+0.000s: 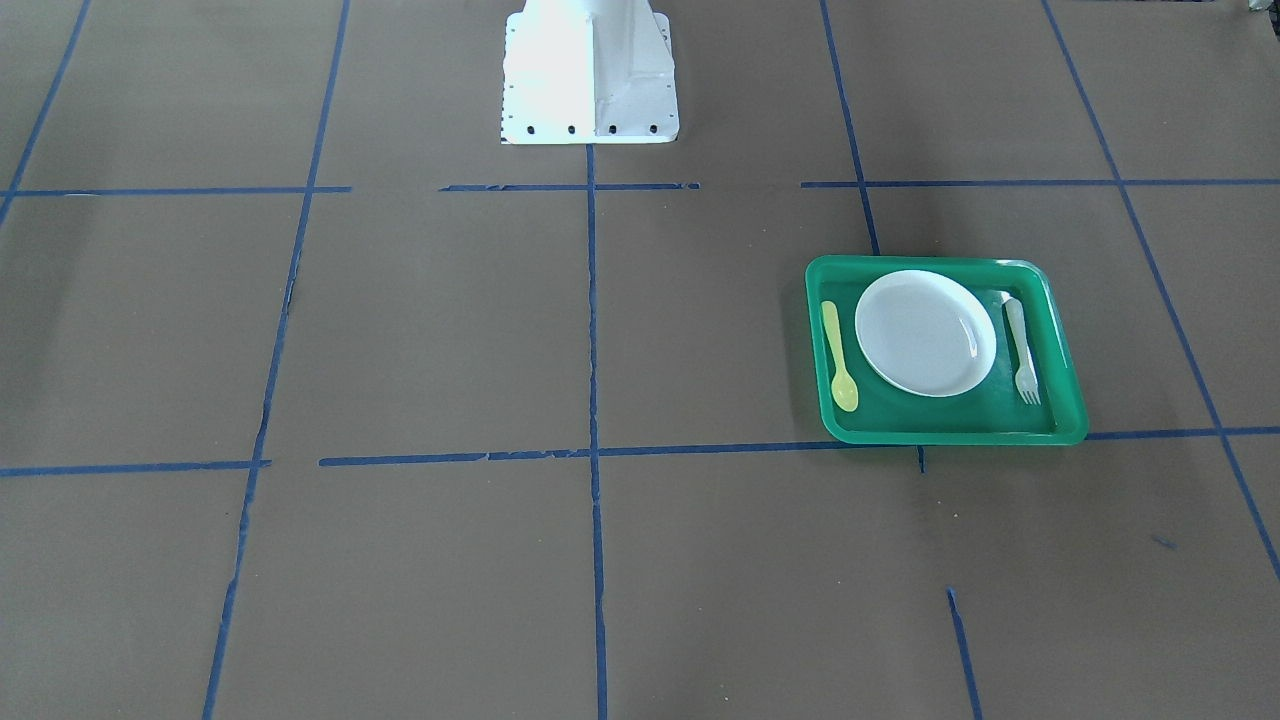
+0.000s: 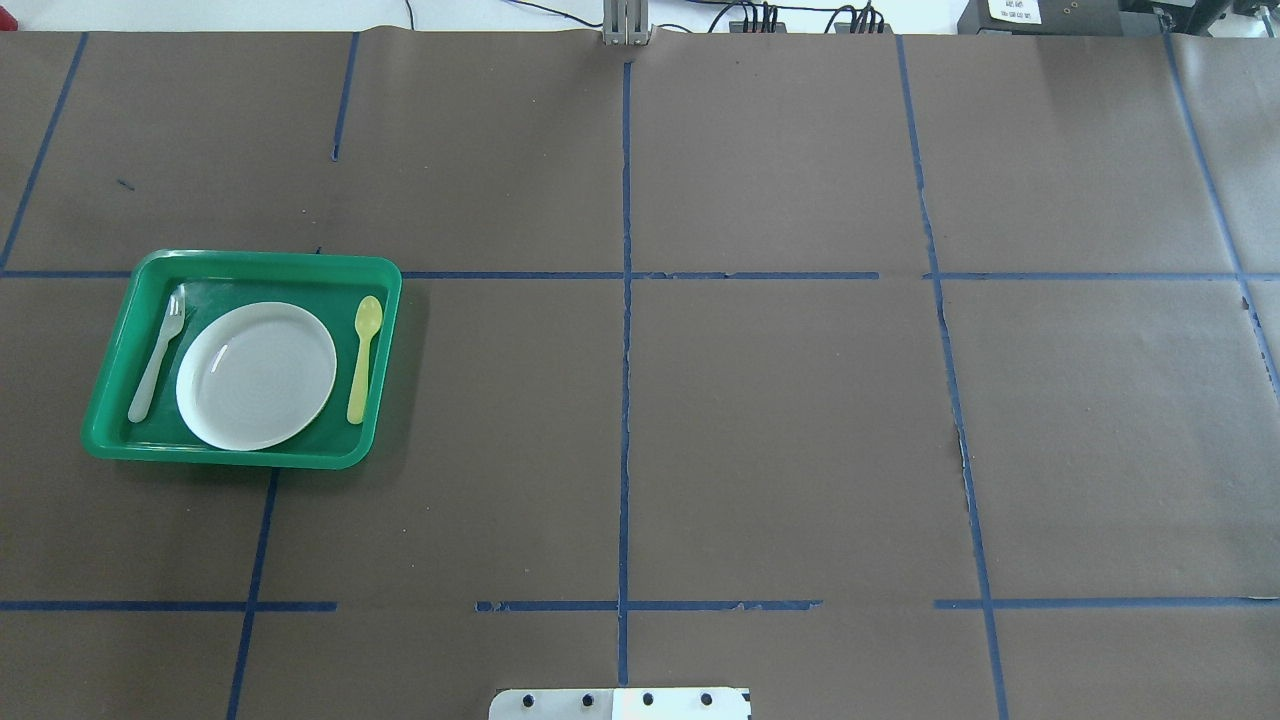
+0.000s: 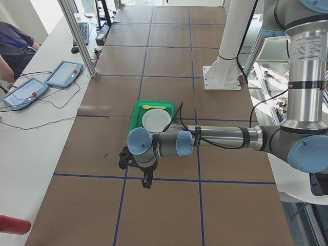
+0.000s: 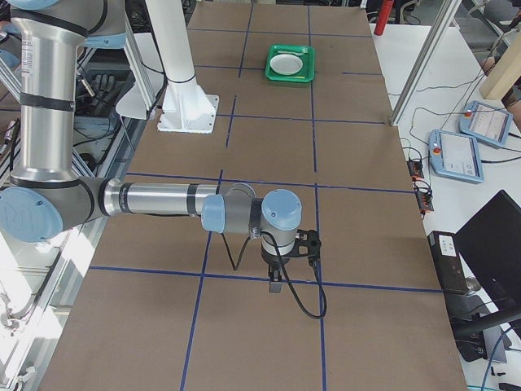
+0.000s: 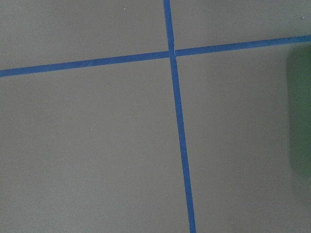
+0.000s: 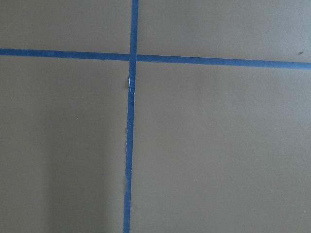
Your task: Place fork
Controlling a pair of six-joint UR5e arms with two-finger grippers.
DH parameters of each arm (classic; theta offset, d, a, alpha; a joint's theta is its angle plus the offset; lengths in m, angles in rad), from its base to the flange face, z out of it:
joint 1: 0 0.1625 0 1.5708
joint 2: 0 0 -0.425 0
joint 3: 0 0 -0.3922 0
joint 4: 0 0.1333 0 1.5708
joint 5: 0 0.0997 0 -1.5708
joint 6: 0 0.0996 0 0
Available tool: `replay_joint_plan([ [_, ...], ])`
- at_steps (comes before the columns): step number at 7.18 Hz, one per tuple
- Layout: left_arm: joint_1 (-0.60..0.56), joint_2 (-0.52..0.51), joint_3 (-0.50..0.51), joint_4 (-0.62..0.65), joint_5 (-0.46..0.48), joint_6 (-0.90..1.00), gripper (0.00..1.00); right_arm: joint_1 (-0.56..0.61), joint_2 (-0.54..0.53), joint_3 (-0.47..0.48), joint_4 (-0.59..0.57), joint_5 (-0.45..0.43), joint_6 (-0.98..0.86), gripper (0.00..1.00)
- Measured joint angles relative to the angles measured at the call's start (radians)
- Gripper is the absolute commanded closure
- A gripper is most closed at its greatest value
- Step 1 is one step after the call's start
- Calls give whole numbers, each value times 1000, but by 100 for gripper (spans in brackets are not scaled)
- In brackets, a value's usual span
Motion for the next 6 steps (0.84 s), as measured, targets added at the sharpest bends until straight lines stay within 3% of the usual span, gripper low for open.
replay_joint_plan([
  [6,-8,0,1,1,49,-6,0,0,0,0,0,0,-1,0],
])
